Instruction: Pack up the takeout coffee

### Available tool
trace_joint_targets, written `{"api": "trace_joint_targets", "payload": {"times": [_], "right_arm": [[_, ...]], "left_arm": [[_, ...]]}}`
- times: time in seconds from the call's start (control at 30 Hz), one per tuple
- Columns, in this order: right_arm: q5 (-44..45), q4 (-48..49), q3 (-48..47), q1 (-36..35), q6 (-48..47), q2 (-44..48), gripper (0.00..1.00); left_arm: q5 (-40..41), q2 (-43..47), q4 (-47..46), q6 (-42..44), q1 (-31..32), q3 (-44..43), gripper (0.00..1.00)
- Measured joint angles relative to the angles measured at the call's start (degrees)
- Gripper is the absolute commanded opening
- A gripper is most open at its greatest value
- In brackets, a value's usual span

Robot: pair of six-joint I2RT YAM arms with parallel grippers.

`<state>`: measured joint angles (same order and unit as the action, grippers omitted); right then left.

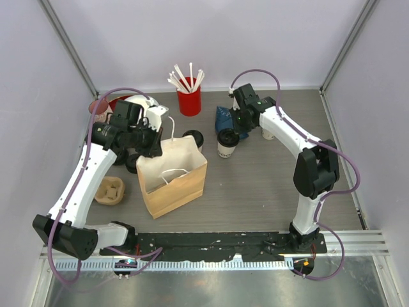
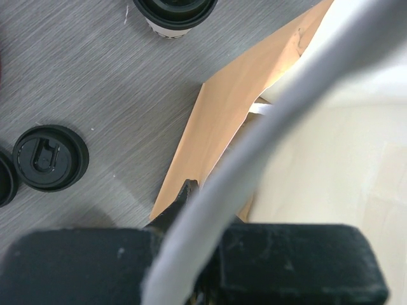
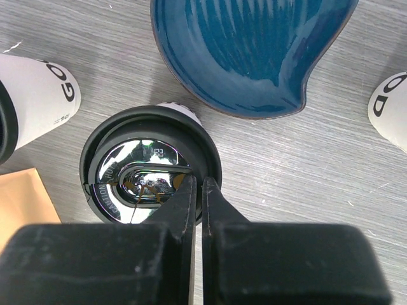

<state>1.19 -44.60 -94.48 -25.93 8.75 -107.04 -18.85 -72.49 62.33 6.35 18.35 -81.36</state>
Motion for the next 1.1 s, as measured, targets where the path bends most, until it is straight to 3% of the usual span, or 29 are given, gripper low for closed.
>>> {"api": "trace_joint_targets", "payload": {"times": [0.27,0.53,0.83,1.1], "right_arm": [[0.57,-4.83,-4.39,0.0,-1.38,1.38,0.01],[0.55,-12.15,-15.3,-1.86,-4.24,11.65,0.01],[-4.09,-17.79,-30.14,-16.52,-8.96,20.74,0.01],[-4.11,-23.89,-32.57,-23.8,-12.15,17.53,0.01]], "left_arm": [[-3.76,-1.14,-0.72,-0.35,0.0,0.0,0.0],[-6.8,-3.76,-2.47,-1.4,1.01,-0.81,0.0],[-6.69,-6.32,-4.39,-2.29,5.09,-2.27,0.0],[-6.64,-6.54,-4.55,-2.89,6.86,-2.84,0.0]]}}
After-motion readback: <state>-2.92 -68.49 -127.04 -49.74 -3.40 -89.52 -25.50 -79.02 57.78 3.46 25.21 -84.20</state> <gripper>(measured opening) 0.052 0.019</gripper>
